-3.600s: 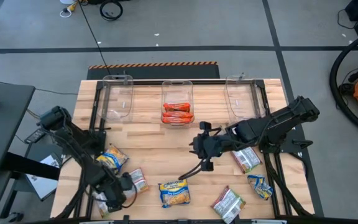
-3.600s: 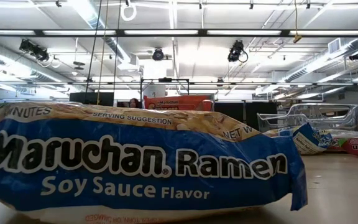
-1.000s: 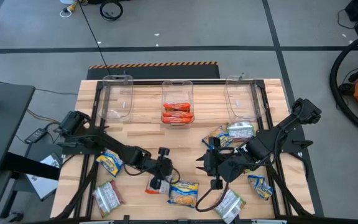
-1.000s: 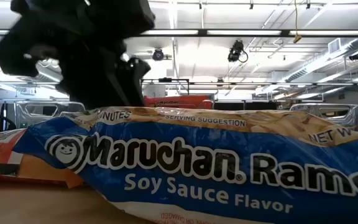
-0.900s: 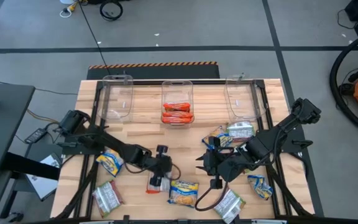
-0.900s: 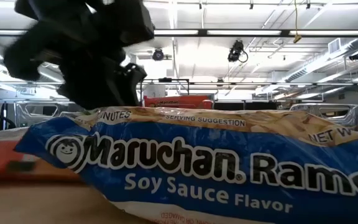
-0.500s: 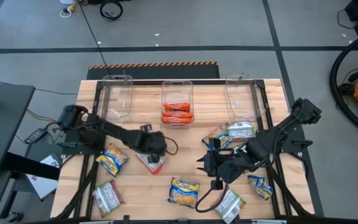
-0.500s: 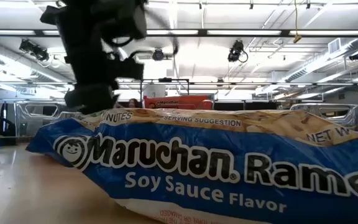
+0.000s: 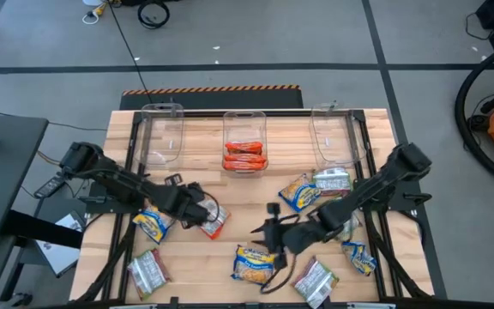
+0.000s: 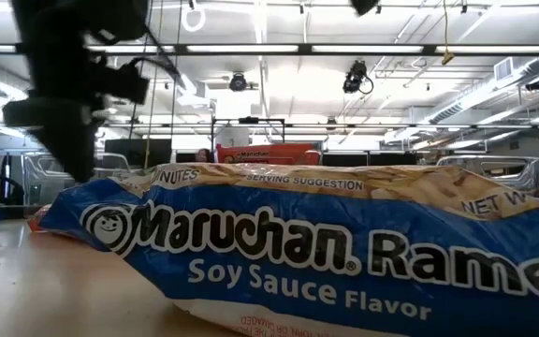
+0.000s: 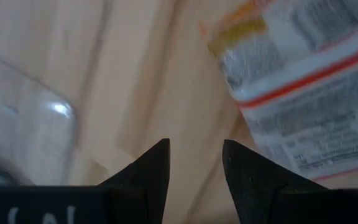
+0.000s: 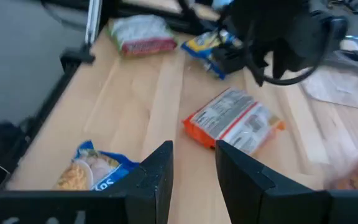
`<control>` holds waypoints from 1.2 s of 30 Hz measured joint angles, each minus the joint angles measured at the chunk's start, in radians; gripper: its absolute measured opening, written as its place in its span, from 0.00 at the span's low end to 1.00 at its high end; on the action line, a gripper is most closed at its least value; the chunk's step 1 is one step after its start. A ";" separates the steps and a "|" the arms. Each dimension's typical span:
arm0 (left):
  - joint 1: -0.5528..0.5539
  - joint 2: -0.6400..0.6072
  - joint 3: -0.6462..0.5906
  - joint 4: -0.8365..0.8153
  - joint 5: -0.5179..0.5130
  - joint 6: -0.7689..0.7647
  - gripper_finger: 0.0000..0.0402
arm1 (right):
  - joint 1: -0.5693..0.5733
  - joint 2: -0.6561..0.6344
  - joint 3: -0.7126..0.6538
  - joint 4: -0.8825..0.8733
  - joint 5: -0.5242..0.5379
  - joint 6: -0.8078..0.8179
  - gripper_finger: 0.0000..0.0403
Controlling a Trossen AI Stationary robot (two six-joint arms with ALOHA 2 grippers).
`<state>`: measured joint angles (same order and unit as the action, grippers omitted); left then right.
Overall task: Sort Maruchan noodles
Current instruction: Put the orange noodle pack into the middle transparent bin
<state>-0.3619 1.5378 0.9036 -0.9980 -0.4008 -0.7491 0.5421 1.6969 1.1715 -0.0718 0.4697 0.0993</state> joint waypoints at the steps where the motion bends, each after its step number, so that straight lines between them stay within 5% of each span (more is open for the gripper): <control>1: -0.013 0.001 -0.014 -0.001 0.023 -0.039 0.38 | -0.003 0.034 0.022 0.002 -0.011 -0.011 0.31; 10: -0.130 0.007 -0.106 0.050 0.090 -0.234 0.38 | -0.015 0.237 0.157 0.036 -0.052 -0.118 0.31; 18: -0.164 0.014 -0.193 0.565 0.089 -0.105 0.38 | -0.028 0.318 0.165 0.052 0.017 -0.137 0.33; 25: -0.157 0.026 -0.209 0.974 0.081 0.168 0.38 | -0.030 0.316 0.165 -0.034 0.061 -0.169 0.45; 30: -0.152 0.002 -0.133 0.865 0.080 0.290 0.38 | -0.047 0.344 0.162 -0.070 0.108 -0.187 0.59; 36: -0.081 -0.010 -0.087 0.621 -0.112 0.281 0.38 | -0.076 0.348 0.162 -0.249 0.132 -0.280 0.69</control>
<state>-0.4428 1.5276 0.8165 -0.3766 -0.5126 -0.4683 0.4662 2.0445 1.3334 -0.3205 0.6022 -0.1808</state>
